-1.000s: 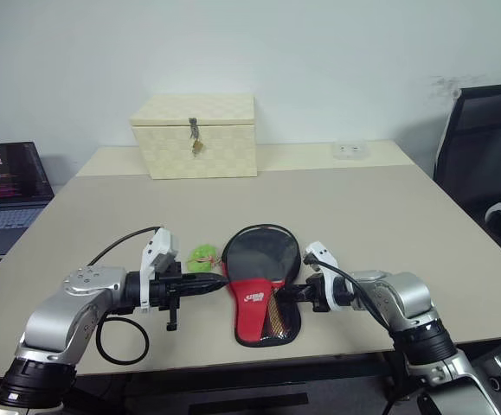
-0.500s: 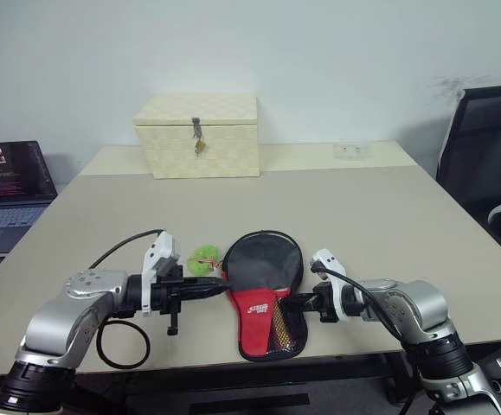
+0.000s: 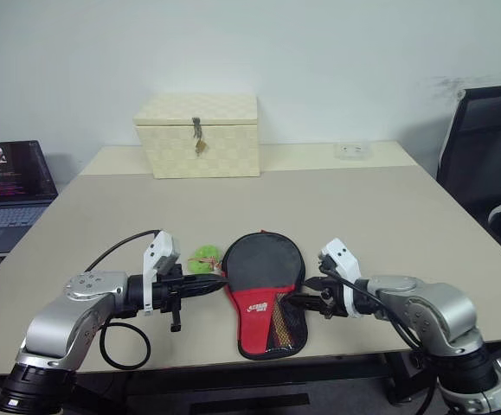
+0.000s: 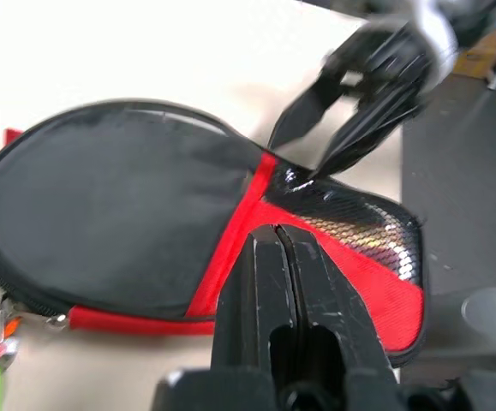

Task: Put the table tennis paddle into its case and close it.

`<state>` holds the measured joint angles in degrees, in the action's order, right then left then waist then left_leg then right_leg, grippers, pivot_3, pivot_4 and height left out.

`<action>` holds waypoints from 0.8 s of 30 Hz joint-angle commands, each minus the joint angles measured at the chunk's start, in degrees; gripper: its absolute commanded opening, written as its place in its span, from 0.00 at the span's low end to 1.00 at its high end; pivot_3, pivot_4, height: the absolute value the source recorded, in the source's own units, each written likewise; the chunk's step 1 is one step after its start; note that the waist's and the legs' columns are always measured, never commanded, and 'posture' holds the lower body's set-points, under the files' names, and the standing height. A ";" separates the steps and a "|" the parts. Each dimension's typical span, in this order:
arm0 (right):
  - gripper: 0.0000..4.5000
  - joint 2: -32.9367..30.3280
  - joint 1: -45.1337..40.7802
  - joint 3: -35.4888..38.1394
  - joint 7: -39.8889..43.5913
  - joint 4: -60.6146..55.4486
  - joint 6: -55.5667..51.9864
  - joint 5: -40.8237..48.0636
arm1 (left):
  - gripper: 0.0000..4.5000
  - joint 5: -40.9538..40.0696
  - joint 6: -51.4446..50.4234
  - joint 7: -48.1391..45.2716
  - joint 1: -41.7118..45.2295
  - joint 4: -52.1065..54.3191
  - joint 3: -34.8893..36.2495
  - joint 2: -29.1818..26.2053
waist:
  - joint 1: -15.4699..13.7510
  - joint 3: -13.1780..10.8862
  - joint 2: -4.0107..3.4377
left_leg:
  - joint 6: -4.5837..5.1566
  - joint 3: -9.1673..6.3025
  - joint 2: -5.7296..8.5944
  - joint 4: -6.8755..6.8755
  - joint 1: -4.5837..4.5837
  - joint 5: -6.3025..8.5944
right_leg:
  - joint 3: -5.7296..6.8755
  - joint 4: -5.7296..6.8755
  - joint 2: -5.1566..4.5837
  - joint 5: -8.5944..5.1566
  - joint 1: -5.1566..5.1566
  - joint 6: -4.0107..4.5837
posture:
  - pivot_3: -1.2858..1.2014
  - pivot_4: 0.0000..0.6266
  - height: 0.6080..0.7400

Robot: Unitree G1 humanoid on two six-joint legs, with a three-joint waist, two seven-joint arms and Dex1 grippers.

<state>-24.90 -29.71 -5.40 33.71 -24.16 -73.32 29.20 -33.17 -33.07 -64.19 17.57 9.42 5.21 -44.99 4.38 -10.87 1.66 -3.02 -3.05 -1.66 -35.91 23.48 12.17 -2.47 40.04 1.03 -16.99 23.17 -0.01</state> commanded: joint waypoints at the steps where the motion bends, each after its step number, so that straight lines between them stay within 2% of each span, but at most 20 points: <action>1: 0.98 -2.80 -2.12 4.25 3.00 -4.46 0.83 4.27 | 0.00 -1.36 -0.99 1.20 -0.03 1.01 2.51 -0.45 | -0.01 0.00 0.00 | 0.00 0.00 0.00 0.00 0.00 0.00 | 0.00 -0.01 0.00 0.00 0.00 0.00 | 0.52 0.24 1.00; 4: 0.98 -2.72 -3.45 4.77 5.34 -2.40 4.53 5.99 | 0.00 -0.60 -0.29 1.18 0.85 -0.86 2.27 -0.58 | -0.02 0.00 0.01 | 0.00 0.03 0.01 -0.02 0.00 0.00 | -0.01 -0.01 0.00 0.00 -0.01 0.00 | 0.52 0.24 1.00; 7: 0.98 -0.07 -5.56 3.15 4.30 1.65 8.17 4.49 | 0.00 1.94 1.60 3.41 2.65 -4.01 1.88 0.23 | -0.01 0.00 0.00 | 0.00 0.04 0.04 -0.02 -0.01 0.00 | -0.01 -0.01 0.05 0.00 -0.01 0.00 | 0.52 0.24 1.00; 9: 1.00 1.41 -6.39 1.44 3.53 4.21 10.20 2.89 | 0.08 4.24 2.81 6.49 4.33 -6.62 1.66 1.25 | -0.07 0.00 0.01 | 0.00 0.02 0.03 -0.03 -0.03 0.00 | 0.00 0.01 0.06 0.00 -0.01 0.00 | 0.52 0.24 1.00; 13: 1.00 6.12 -7.05 -4.04 0.39 9.02 15.42 -1.67 | 0.36 11.57 6.92 16.84 9.36 -15.36 1.63 4.56 | -0.32 0.00 0.01 | 0.00 0.03 0.04 -0.07 0.00 -0.01 | -0.01 0.00 0.04 0.01 -0.01 -0.01 | 0.52 0.24 1.00; 21: 1.00 6.89 -6.10 -5.75 -0.16 9.51 16.87 -2.75 | 1.00 15.70 5.93 21.15 13.27 -24.58 0.37 7.20 | -1.35 0.00 0.01 | 0.00 -0.13 -0.01 -0.08 0.28 0.00 | 0.14 -0.04 -0.11 0.15 0.13 0.24 | 0.52 0.24 1.00; 24: 1.00 7.28 -6.27 -5.73 -0.78 10.13 17.24 -3.59 | 1.00 16.79 4.48 20.33 15.16 -28.88 -1.47 8.08 | -1.54 0.01 0.01 | -0.01 -0.17 0.02 -0.14 0.29 0.00 | 0.18 0.01 -0.11 0.16 0.12 0.24 | 0.52 0.24 1.00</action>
<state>-17.80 -35.53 -11.44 33.34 -13.11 -57.74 25.86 -16.80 -28.30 -43.34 31.07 -18.80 4.22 -37.20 2.84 -10.86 1.67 -3.02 -3.22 -1.62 -36.06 23.76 12.16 -2.29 40.06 0.92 -16.84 23.28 0.22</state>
